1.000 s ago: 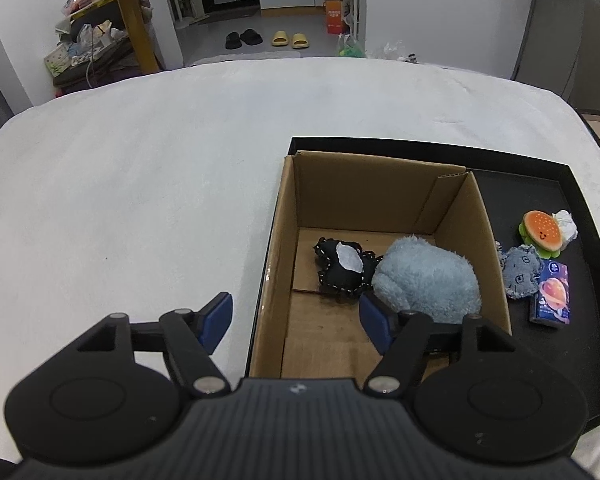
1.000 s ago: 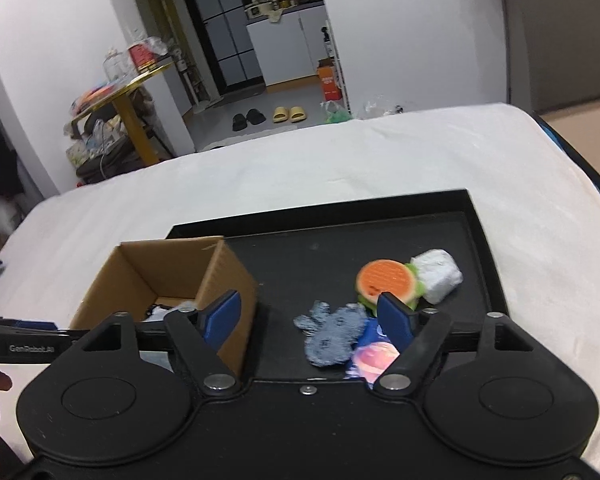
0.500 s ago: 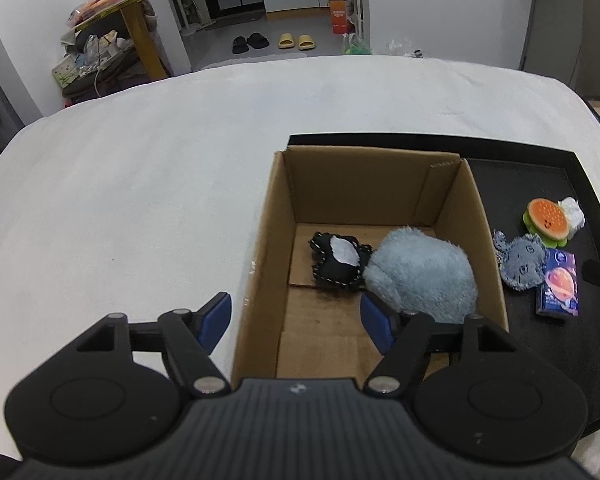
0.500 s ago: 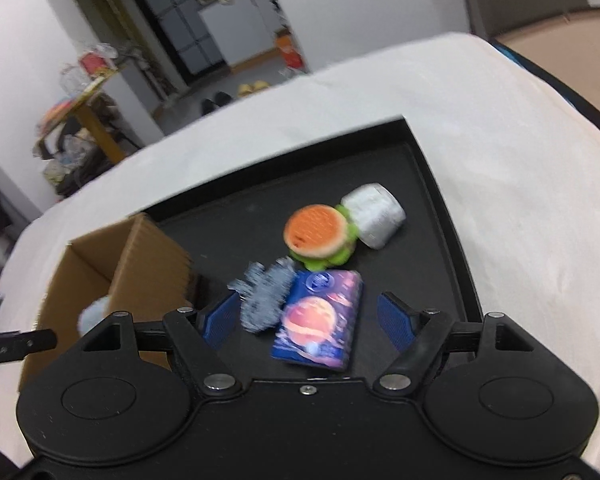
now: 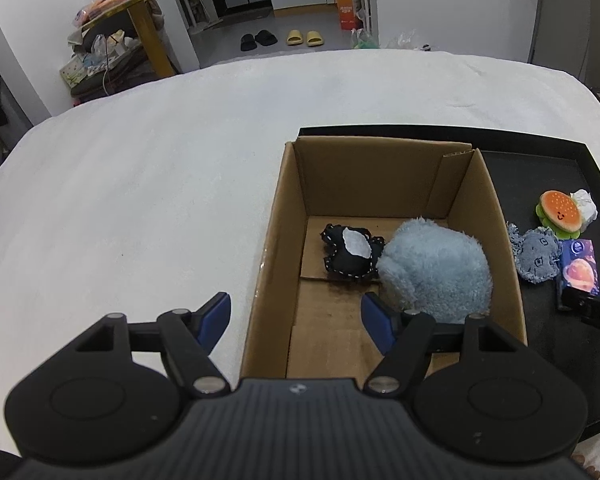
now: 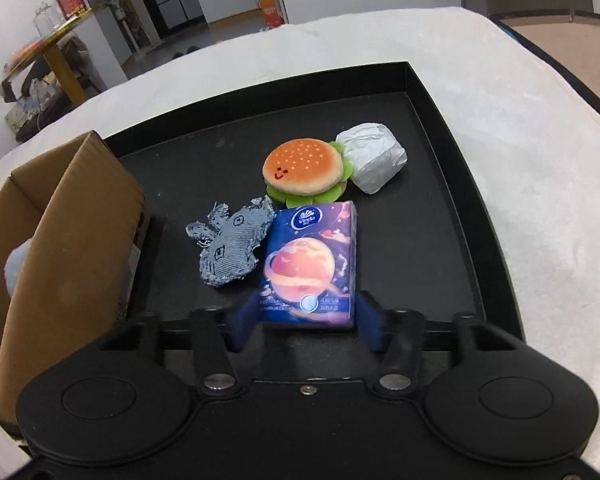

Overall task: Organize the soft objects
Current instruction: 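Move the right tool to the purple galaxy tissue pack and grasp it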

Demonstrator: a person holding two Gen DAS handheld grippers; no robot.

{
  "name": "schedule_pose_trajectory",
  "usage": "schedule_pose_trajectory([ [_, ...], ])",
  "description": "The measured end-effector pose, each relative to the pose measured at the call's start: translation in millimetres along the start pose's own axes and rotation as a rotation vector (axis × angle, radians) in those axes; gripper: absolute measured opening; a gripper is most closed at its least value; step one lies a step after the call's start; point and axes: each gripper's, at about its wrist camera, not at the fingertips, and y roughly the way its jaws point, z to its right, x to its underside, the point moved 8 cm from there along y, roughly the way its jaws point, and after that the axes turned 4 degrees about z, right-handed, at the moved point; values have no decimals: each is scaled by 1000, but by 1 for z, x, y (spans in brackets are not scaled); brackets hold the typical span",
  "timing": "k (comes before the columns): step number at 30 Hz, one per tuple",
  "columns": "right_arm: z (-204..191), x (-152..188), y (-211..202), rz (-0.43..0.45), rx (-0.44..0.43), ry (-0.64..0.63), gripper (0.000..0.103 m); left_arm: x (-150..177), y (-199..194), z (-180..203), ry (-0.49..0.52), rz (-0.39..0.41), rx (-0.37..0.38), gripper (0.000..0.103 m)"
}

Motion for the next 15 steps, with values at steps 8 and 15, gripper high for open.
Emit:
schedule_pose_trajectory([
  [8, 15, 7, -15, -9, 29, 20, 47, 3, -3, -4, -17, -6, 4, 71],
  [15, 21, 14, -21, -24, 53, 23, 55, 2, -2, -8, -26, -7, 3, 71],
])
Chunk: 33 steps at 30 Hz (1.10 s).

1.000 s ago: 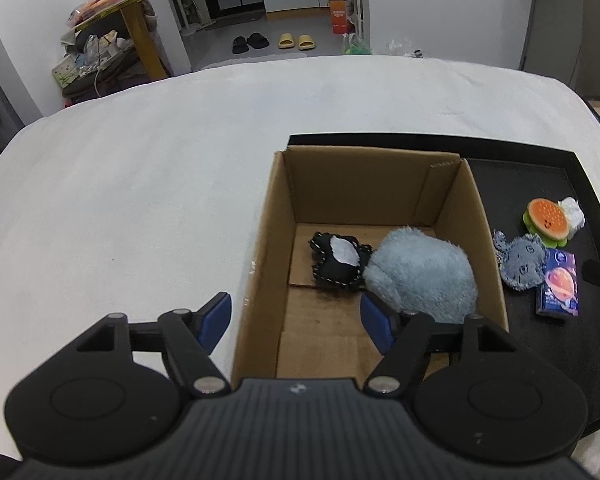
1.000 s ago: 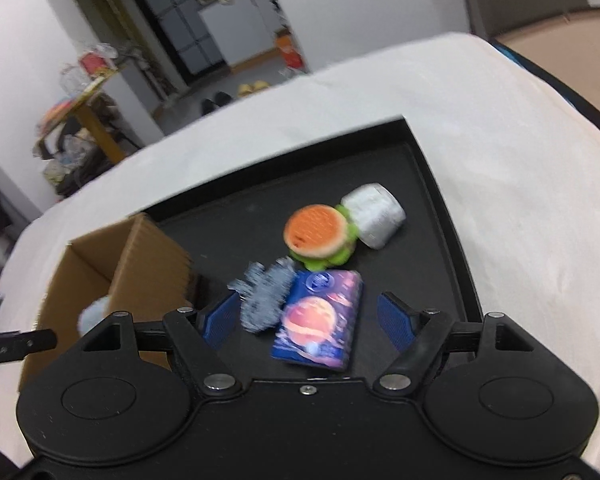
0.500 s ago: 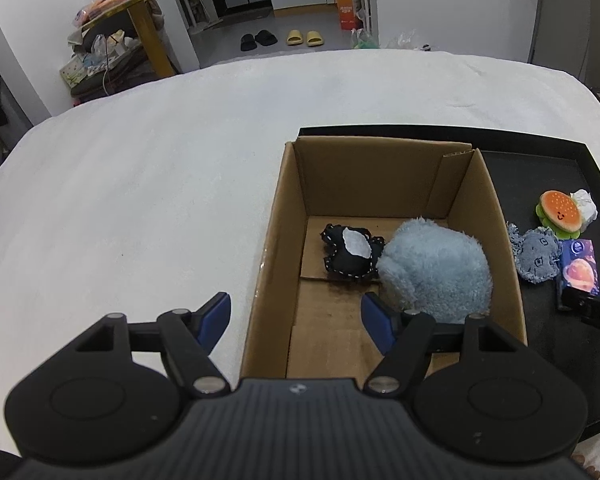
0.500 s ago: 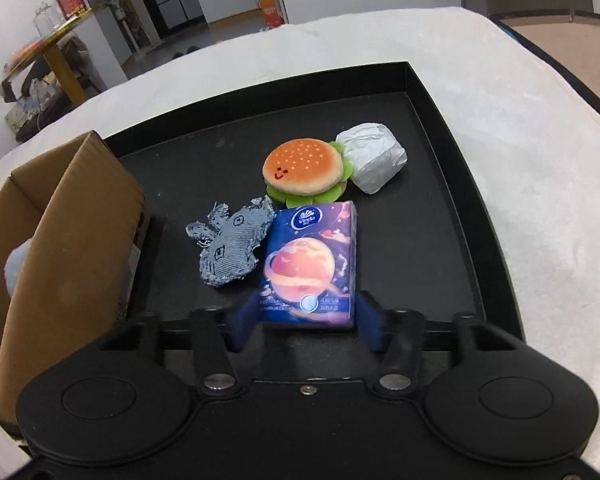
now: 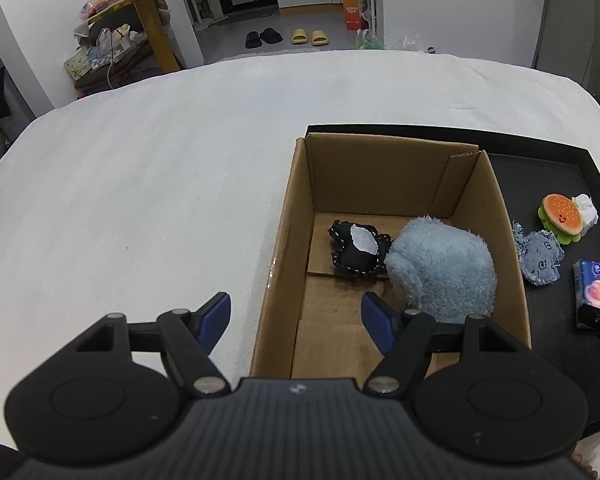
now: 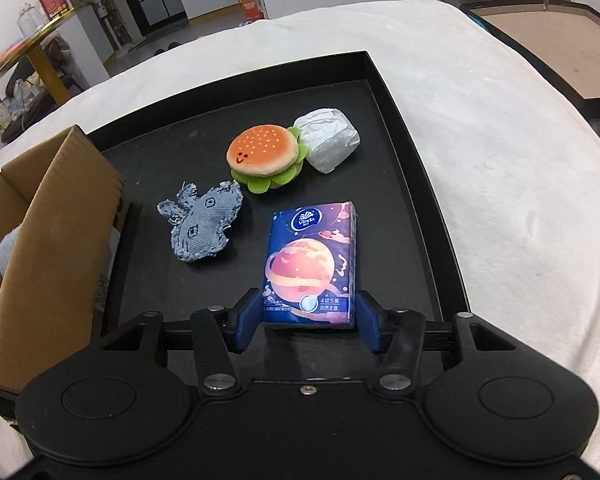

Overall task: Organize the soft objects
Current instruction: 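Move the right tool to the purple galaxy tissue pack and grasp it, then lift the tissue pack with the right tool over the box and release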

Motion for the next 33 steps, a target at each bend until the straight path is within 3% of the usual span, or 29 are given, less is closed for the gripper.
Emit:
schedule_pose_trajectory([
  [6, -5, -5, 9, 24, 14, -24, 60, -1, -1, -2, 4, 9, -3, 71],
  [8, -6, -4, 12, 34, 30, -51, 51, -1, -1, -2, 0, 9, -2, 71],
  [10, -6, -2, 11, 47, 45, -73, 51, 0, 1, -3, -2, 5, -1, 71],
  [19, -3, -13, -11, 79, -1, -4, 50, -3, -1, -8, -13, 9, 12, 71],
  [33, -41, -52, -52, 187, -81, 5, 50, -1, 1, -22, -34, 4, 64, 71],
])
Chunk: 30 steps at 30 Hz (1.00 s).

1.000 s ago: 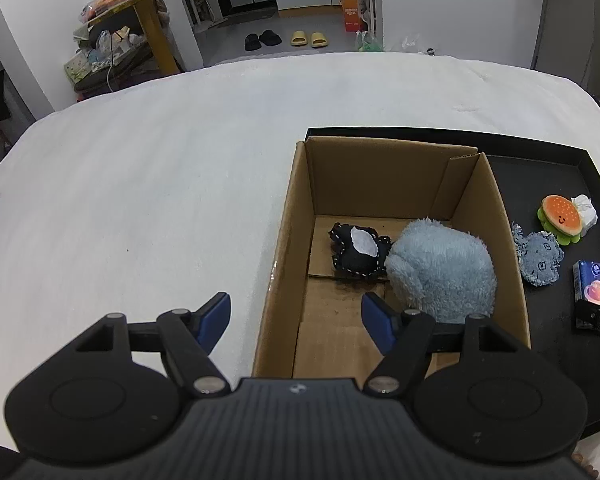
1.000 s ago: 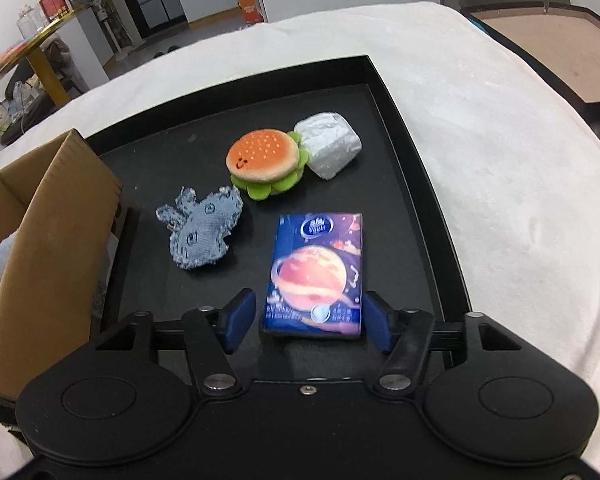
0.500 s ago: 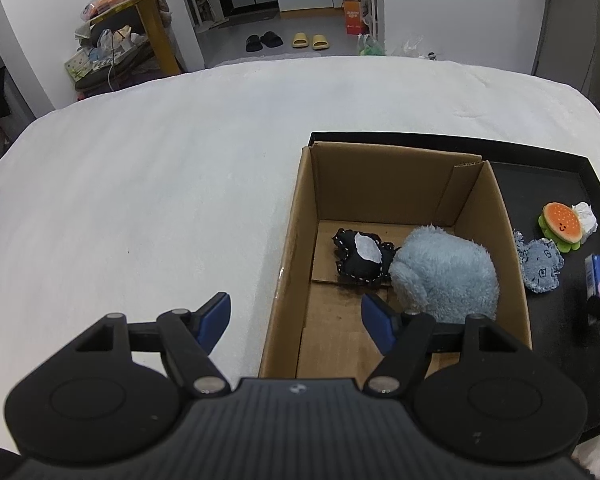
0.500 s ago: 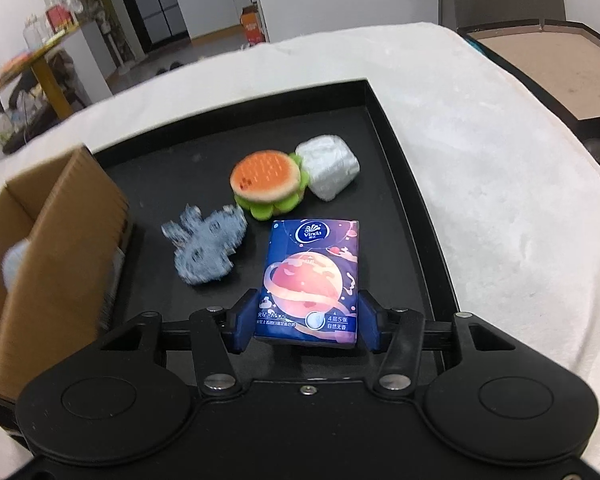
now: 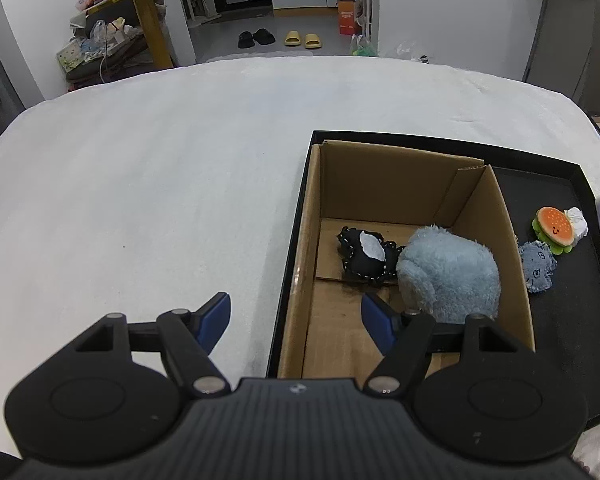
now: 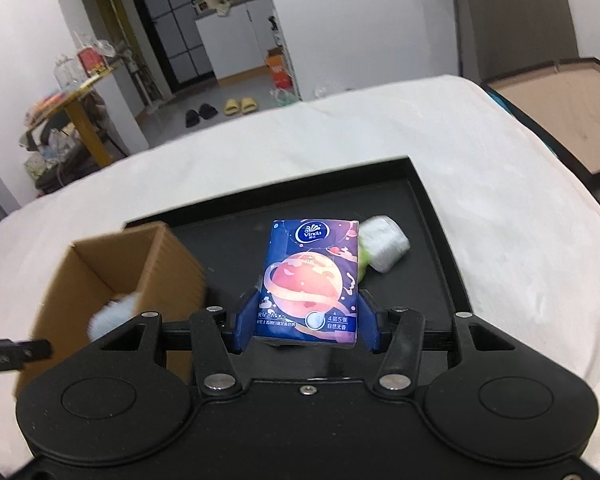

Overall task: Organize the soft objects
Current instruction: 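Lift the tissue pack with the right tool over the box and release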

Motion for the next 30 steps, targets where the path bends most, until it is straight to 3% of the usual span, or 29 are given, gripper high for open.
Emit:
schedule_pose_trajectory([
  [9, -42, -26, -12, 47, -76, -47, 50, 0, -1, -10, -34, 5, 42, 70],
  [20, -88, -34, -13, 49, -134, -106, 50, 3, 5, -22, -71, -2, 100, 66],
  [30, -128, -25, -5, 5, -179, -173, 50, 11, 23, -29, -113, -58, 168, 32],
])
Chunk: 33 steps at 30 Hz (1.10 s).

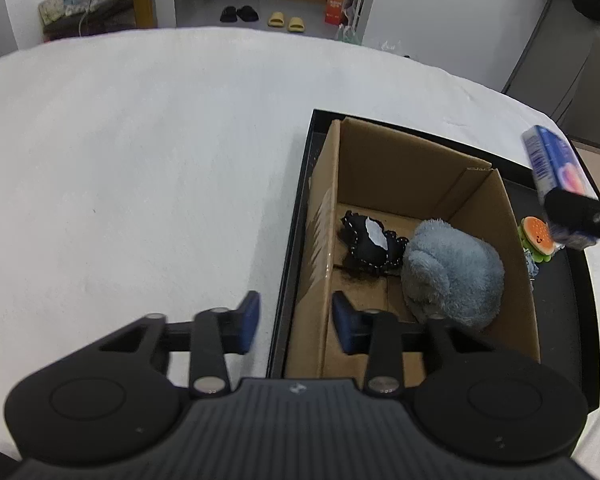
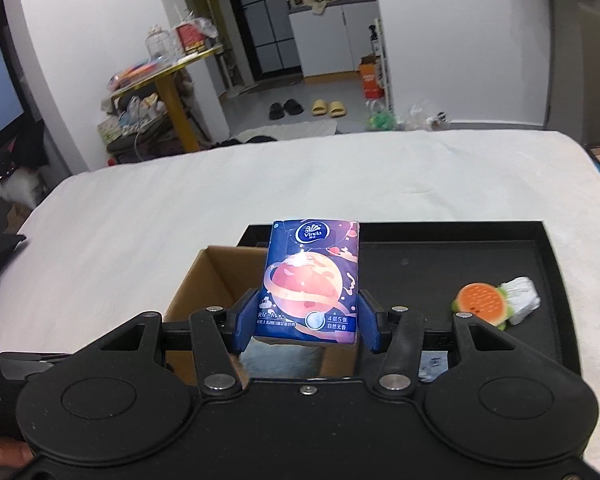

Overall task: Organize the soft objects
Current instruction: 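Lift the tissue pack with the right tool over the box and release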

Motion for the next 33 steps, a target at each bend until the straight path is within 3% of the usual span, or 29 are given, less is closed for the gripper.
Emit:
schedule_pose_trajectory([
  [7, -23, 8, 13, -57, -33, -28, 50, 0, 4, 4, -12, -15, 55, 12],
  [19, -45, 22, 29, -136, -93, -18, 51, 1, 5, 1, -41, -25, 68, 12],
  [25, -49, 23, 43, -137, -145, 69, 55, -1, 5, 1, -33, -36, 70, 12],
  [33, -40, 28, 40, -146, -141, 91, 55, 0, 7, 2, -29, -42, 37, 12],
])
